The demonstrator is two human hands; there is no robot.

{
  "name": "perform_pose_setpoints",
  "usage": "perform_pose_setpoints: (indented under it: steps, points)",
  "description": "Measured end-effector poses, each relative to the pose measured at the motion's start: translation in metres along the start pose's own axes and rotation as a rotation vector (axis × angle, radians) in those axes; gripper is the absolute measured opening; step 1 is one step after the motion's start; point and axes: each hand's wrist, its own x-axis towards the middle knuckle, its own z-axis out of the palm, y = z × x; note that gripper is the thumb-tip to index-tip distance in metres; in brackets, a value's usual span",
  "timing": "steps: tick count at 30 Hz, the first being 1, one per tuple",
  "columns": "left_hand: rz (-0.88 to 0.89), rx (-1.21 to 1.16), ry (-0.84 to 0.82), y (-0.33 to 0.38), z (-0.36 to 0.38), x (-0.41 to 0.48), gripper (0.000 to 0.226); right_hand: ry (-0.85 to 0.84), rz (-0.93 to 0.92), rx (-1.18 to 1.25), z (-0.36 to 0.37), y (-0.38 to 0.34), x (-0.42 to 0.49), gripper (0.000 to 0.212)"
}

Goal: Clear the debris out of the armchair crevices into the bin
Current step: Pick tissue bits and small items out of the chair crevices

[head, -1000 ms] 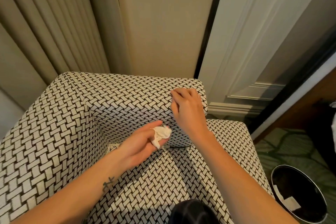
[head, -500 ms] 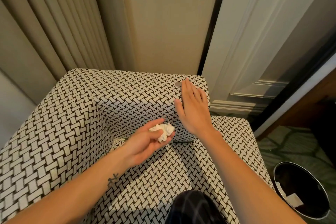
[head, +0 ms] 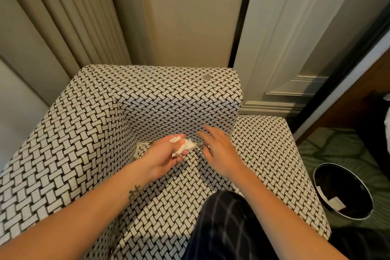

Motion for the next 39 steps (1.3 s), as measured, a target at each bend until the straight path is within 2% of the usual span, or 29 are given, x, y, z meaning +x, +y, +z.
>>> perform_pose_setpoints:
  steps: [3,9,12,16,19,23,26,30,35,39]
  points:
    - [0.013,0.038,0.050,0.001,-0.001,0.017,0.034,-0.077,0.110,0.136,0.018,0.007,0.002,0.043]
    - [0.020,0.052,0.149,0.001,-0.011,0.043,0.048,-0.159,0.351,0.319,0.050,0.025,0.018,0.046]
    - [0.026,0.056,0.168,0.000,-0.014,0.050,0.053,-0.161,0.376,0.227,0.062,0.029,0.028,0.046]
    - [0.019,0.014,0.154,0.000,-0.016,0.052,0.056,-0.204,0.381,0.110,0.071,0.029,0.041,0.034]
    - [0.016,-0.043,0.138,0.000,-0.018,0.054,0.053,-0.290,0.394,0.041,0.072,0.030,0.049,0.042]
    - [0.016,-0.082,0.167,0.000,-0.021,0.056,0.048,-0.395,0.461,0.014,0.075,0.029,0.058,0.063]
    - [0.011,-0.075,0.184,-0.002,-0.021,0.055,0.048,-0.374,0.583,0.097,0.079,0.029,0.069,0.065]
    - [0.001,-0.059,0.174,-0.003,-0.018,0.052,0.049,-0.384,0.643,0.032,0.085,0.025,0.078,0.065]
    - [0.009,-0.058,0.177,-0.001,-0.017,0.051,0.047,-0.231,0.673,0.095,0.097,0.031,0.075,0.057]
    - [0.005,-0.065,0.173,0.000,-0.018,0.051,0.046,-0.279,0.620,0.214,0.094,0.042,0.069,0.049]
